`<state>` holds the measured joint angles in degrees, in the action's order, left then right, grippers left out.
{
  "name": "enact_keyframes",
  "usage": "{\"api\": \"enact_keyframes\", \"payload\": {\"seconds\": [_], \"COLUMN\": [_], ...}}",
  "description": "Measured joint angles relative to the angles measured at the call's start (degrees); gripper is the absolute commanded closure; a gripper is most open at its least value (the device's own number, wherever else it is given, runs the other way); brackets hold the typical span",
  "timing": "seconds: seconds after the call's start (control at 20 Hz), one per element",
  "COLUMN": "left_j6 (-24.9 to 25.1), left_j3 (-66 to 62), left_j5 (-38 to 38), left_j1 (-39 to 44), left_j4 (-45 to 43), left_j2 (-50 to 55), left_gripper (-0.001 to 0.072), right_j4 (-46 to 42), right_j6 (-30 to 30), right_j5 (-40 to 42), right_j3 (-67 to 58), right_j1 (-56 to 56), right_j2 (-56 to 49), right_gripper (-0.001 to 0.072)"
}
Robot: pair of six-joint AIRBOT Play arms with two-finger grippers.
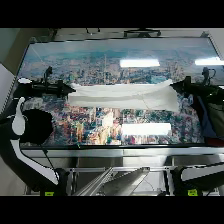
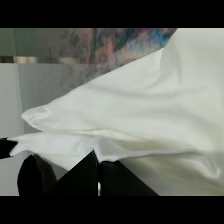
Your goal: Fold the shirts.
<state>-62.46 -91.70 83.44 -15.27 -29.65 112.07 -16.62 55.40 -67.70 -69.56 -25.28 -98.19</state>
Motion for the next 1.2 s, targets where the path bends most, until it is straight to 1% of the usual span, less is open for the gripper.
{"api": "enact_keyframes", "payload": {"seconds": [0.15, 0.3, 0.35, 0.4, 0.45, 0.5, 0.55, 0.6, 0.65, 0.85, 1.0, 1.1, 1.15, 1.2], "left_j6": [-3.72, -7.65, -8.35, -8.96, -9.31, -9.94, -10.14, -10.29, -10.67, -10.95, -11.08, -11.08, -11.08, -11.08], "left_j3": [-6.84, -12.26, -13.55, -14.93, -16.35, -18.18, -20.02, -22.10, -23.78, -25.27, -23.74, -23.28, -23.15, -23.06], "left_j5": [1.09, 3.96, 4.52, 4.87, 5.14, 5.60, 6.08, 6.86, 7.58, 8.41, 7.54, 7.17, 6.97, 6.86], "left_j1": [0.76, 0.96, 0.98, 0.92, 0.85, 0.79, 0.76, 0.72, 0.66, -0.35, -1.38, -2.01, -2.23, -2.32], "left_j4": [-2.36, -7.13, -8.39, -9.49, -10.40, -10.95, -11.41, -11.67, -11.80, -12.35, -12.59, -12.59, -12.57, -12.46], "left_j2": [7.41, 12.48, 13.31, 13.99, 14.45, 14.80, 14.97, 15.04, 14.93, 10.82, 6.95, 4.81, 3.82, 3.06], "left_gripper": [0.0689, 0.0691, 0.0687, 0.0633, 0.0463, 0.0453, 0.0453, 0.0453, 0.0454, 0.0456, 0.0457, 0.0459, 0.0480, 0.0678], "right_j4": [0.15, -0.44, -0.63, -0.85, -1.07, -1.29, -1.90, -3.39, -6.01, -19.15, -24.20, -24.81, -24.72, -24.98], "right_j6": [-3.32, -7.15, -8.46, -9.38, -10.21, -10.82, -11.19, -11.32, -10.80, -4.13, -1.73, -0.94, -0.83, -0.66], "right_j5": [1.25, 2.29, 2.32, 2.38, 2.51, 2.32, 1.79, 1.29, 0.72, -0.31, -1.77, -2.97, -3.58, -4.04], "right_j3": [-2.45, -3.52, -3.93, -4.46, -5.18, -6.10, -7.34, -8.83, -10.64, -15.63, -16.87, -17.31, -17.49, -17.57], "right_j1": [0.87, 1.03, 0.98, 0.92, 0.76, 0.52, 0.17, -0.20, -0.63, -1.40, -0.52, 0.46, 1.03, 1.60], "right_j2": [-6.21, -9.31, -9.81, -10.16, -10.40, -10.45, -10.45, -10.36, -10.19, -10.12, -11.72, -12.98, -13.64, -14.16], "right_gripper": [0.0694, 0.0681, 0.0540, 0.0404, 0.0319, 0.0317, 0.0239, 0.0085, 0.0057, 0.0057, 0.0057, 0.0059, 0.0070, 0.0074]}}
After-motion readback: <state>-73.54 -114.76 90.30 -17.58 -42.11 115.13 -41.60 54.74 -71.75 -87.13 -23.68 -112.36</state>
